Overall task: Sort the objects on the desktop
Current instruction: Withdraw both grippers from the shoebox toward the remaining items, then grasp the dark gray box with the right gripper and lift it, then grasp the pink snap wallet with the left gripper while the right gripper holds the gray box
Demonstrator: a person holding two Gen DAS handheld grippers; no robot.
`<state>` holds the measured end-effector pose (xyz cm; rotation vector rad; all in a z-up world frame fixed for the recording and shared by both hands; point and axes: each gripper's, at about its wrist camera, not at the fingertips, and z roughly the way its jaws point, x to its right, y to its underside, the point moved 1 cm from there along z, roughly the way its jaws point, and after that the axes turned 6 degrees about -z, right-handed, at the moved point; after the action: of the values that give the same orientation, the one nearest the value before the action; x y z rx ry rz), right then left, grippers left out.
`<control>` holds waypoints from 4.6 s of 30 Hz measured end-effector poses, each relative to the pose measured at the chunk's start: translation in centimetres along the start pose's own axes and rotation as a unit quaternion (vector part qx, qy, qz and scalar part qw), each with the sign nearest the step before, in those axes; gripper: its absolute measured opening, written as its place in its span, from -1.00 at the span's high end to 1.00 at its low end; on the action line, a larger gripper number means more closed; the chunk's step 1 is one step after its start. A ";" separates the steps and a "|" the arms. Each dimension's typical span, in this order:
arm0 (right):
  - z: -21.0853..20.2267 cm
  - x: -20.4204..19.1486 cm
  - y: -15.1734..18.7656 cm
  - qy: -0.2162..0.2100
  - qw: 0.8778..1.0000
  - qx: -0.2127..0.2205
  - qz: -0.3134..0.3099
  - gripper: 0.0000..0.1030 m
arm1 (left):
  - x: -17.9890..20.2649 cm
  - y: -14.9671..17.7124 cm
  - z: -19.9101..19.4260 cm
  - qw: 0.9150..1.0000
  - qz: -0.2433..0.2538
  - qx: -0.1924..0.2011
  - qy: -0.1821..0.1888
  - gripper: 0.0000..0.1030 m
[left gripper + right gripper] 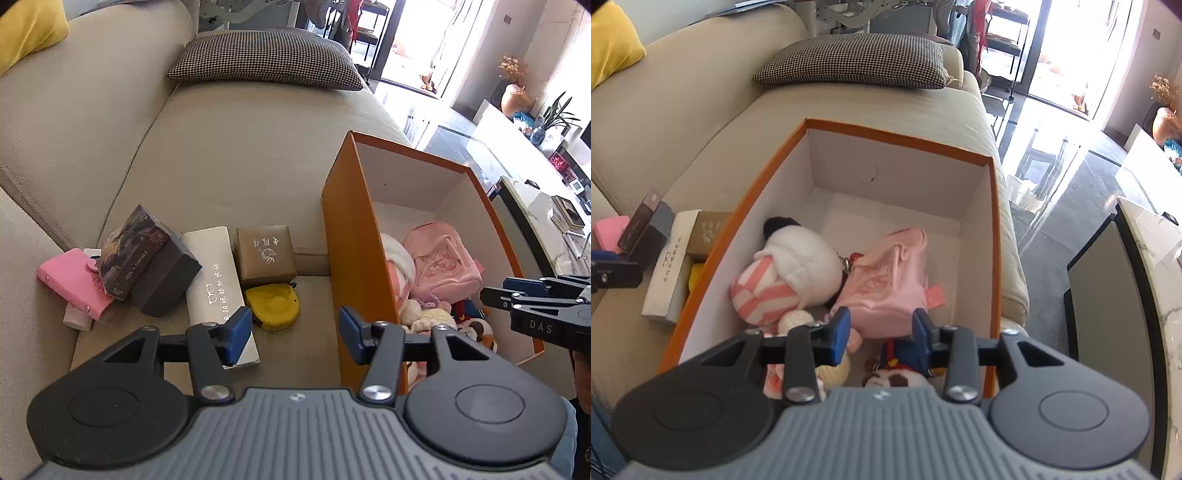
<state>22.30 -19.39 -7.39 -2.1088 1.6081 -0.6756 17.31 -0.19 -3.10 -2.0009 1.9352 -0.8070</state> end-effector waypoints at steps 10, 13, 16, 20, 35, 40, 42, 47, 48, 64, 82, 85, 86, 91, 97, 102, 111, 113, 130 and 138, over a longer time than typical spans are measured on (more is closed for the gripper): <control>-3.2 -1.4 1.8 -0.033 0.998 0.013 0.043 0.24 | -1.8 1.4 -1.4 1.000 -0.015 0.003 -0.003 -0.19; -4.2 -3.4 1.7 -0.053 0.997 0.030 0.041 0.23 | -2.4 1.8 -2.2 1.000 -0.014 0.019 -0.006 -0.19; -4.8 -5.8 1.5 -0.064 0.997 0.045 0.025 0.18 | -2.9 2.1 -3.1 0.999 -0.008 0.032 -0.011 -0.20; -5.0 -9.0 0.9 -0.088 0.995 0.053 0.001 0.18 | -4.4 2.5 -4.0 0.999 -0.021 0.036 -0.009 -0.21; -3.7 -17.0 -2.3 -0.141 0.988 0.064 -0.022 0.18 | -11.0 2.3 -5.6 0.994 -0.082 0.055 -0.045 -0.21; -2.4 -18.9 -3.6 -0.152 0.986 0.059 -0.028 0.18 | -13.0 1.9 -5.6 0.993 -0.102 0.056 -0.037 -0.21; -1.8 -19.6 -4.2 -0.159 0.985 0.057 -0.032 0.18 | -13.9 1.6 -5.2 0.992 -0.108 0.055 -0.041 -0.21; 0.4 -21.3 -6.2 -0.180 0.982 0.050 -0.035 0.21 | -16.1 0.6 -3.9 0.989 -0.128 0.047 -0.054 -0.21; 1.0 -21.7 -6.6 -0.184 0.981 0.048 -0.034 0.21 | -16.6 0.4 -3.6 0.988 -0.135 0.044 -0.057 -0.21; 10.0 -22.5 -12.9 -0.193 0.981 0.010 -0.028 0.40 | -15.5 -3.7 3.4 0.996 -0.008 0.029 -0.085 -0.21; 12.3 -24.6 -13.1 -0.209 0.977 0.004 -0.048 0.57 | -14.8 -2.7 6.6 0.996 0.015 0.015 -0.086 -0.21; 12.2 -24.2 -13.2 -0.216 0.975 0.002 -0.045 0.57 | -15.7 -2.5 6.3 0.996 0.000 0.017 -0.083 -0.21; 12.2 -23.9 -13.3 -0.218 0.975 -0.001 -0.041 0.57 | -16.0 -2.4 6.1 0.997 -0.003 0.019 -0.079 -0.21; 13.3 -22.7 -13.8 -0.213 0.976 -0.024 -0.034 0.38 | -16.8 -2.4 5.4 0.997 -0.015 0.021 -0.079 -0.21; 15.7 -23.0 -14.1 -0.272 0.959 -0.078 -0.026 0.24 | -17.3 -2.6 5.0 0.997 -0.023 0.015 -0.074 -0.21; 15.8 -23.2 -14.2 -0.276 0.957 -0.083 -0.017 0.31 | -18.1 -2.4 4.5 0.996 -0.035 0.011 -0.079 -0.21; 12.5 -24.6 -14.9 -0.299 0.950 -0.065 -0.066 0.52 | -19.2 -2.1 3.7 0.994 -0.059 0.007 -0.086 -0.21; 12.8 -25.1 -15.0 -0.278 0.955 -0.066 -0.078 0.49 | -19.4 -2.0 3.4 0.994 -0.063 0.006 -0.090 -0.21; 11.9 -25.5 -14.1 -0.303 0.947 -0.086 -0.061 0.40 | -19.7 -1.8 2.9 0.995 -0.067 0.003 -0.078 -0.21; 14.5 -24.6 -11.8 -0.283 0.950 -0.125 -0.029 0.24 | -20.2 -1.3 2.7 0.993 -0.079 0.000 -0.087 -0.21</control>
<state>34.60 7.78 -15.41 -2.2512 1.3551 0.1362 20.49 19.14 -8.99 -2.1669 1.6997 -0.6408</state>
